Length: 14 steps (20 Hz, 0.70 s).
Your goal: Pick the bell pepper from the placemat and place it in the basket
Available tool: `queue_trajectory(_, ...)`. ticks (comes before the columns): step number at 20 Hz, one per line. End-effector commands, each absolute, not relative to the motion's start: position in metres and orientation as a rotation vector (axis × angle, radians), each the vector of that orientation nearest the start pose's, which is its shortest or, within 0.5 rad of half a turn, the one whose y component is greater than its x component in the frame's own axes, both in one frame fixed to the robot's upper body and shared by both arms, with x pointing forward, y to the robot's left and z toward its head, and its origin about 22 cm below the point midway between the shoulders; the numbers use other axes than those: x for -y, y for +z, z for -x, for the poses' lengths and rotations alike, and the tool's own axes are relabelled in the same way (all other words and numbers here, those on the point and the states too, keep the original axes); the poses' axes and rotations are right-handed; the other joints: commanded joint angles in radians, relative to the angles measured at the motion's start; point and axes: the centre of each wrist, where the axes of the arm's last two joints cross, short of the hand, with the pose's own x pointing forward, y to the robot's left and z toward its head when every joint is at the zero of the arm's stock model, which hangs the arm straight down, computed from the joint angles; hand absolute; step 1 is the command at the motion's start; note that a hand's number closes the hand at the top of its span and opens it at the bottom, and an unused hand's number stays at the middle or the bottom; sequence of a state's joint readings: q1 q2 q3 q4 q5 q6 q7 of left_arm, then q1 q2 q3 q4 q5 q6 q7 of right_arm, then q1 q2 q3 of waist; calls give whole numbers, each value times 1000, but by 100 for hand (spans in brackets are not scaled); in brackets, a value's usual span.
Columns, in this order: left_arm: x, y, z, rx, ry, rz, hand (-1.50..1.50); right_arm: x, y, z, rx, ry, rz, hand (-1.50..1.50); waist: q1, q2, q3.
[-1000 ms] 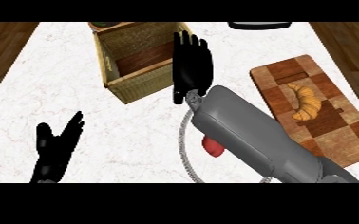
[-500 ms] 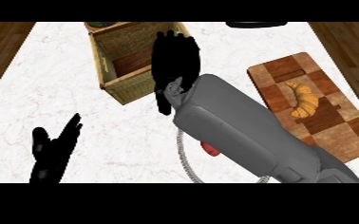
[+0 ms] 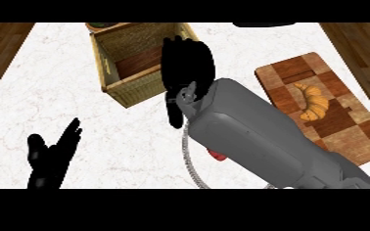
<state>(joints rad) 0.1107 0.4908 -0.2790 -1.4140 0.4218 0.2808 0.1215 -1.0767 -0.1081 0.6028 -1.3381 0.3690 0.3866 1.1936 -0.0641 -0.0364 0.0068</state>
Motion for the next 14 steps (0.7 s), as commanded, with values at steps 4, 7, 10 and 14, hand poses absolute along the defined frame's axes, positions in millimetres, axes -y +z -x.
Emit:
queue_trajectory(4, -302, -64, -174, 988, 18, -173, 0, 1, 207, -293, 865, 1224, 947, -150, 14, 16, -8)
queue_trajectory(7, -298, -63, -180, 989, 11, -180, 0, 4, 195, -286, 865, 1220, 957, -150, 16, 19, -9)
queue_trajectory(10, -303, -59, -183, 993, 1, -169, 0, 14, 177, -286, 842, 1219, 964, -150, 29, 25, -8)
queue_trajectory(14, -298, -51, -183, 1006, 0, -160, 0, 24, 146, -281, 753, 1247, 1014, -150, 35, 23, -7)
